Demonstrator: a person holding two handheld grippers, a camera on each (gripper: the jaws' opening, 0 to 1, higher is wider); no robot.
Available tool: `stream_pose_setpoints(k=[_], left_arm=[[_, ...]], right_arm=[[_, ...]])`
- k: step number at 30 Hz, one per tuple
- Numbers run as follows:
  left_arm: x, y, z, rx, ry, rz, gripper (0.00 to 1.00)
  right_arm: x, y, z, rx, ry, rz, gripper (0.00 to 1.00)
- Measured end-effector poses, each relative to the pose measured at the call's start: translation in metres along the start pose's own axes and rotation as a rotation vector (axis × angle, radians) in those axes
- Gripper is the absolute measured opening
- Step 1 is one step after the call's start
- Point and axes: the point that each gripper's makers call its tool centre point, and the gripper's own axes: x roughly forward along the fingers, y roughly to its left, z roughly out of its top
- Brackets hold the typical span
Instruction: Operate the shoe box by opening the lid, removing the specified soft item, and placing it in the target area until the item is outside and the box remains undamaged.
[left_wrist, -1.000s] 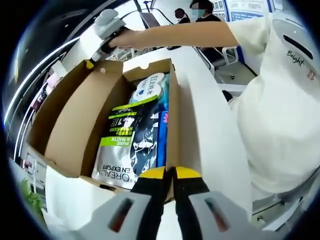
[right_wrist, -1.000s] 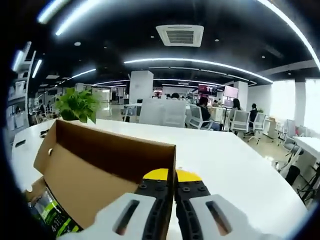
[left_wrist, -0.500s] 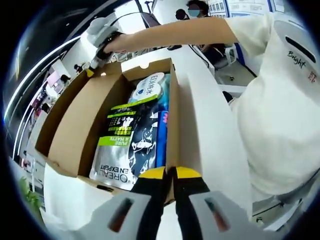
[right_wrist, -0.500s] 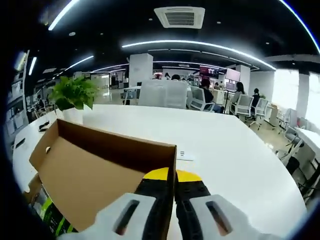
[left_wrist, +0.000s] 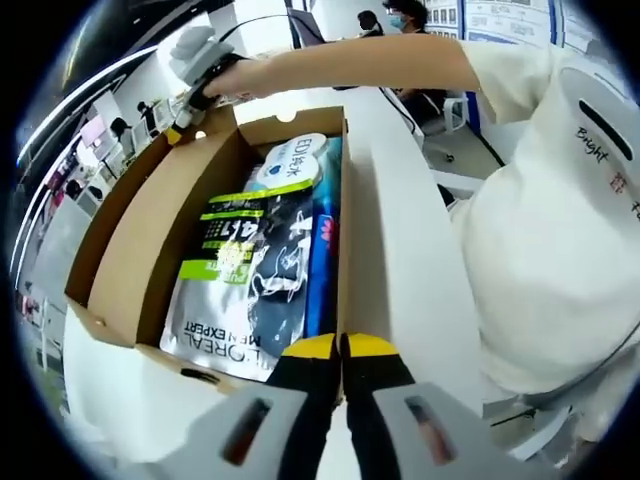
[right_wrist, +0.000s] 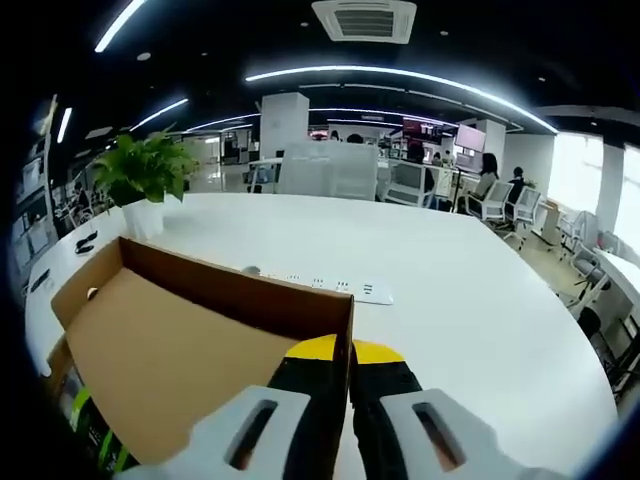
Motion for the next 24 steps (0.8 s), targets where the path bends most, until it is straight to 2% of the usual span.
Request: stream_pose_setpoints(k=[4,8,18,21,24], left_arm=[[0.001,-0.001,0.001,0.009,0.038,-0.024,0.01],[0.002,-0.002,0.000,0.025,0.066,-0.015,0.01],[0.002,-0.002,0.000,0.022,0.036,-0.001,0.01],[0.002,-0.001,0.000,0.016,0.036,-0.004,0.01],[0.002,-0.002,0.000,0.019,0.046,0.000,0.01]], right_arm=[[0.003,-0.001,0.001,-0.019,0.010,0.002,0.01],[0.008,-0.004,-0.004,0.015,0.029,0.022,0.01],[0.006,0.001,-0.014,0.029,0.049,0.027,0.01],[0.005,0.002,-0.016,0.061,0.050,0.022,0.00],[0.003,0.005,-0.021,0.040,0.059,0.020,0.00]])
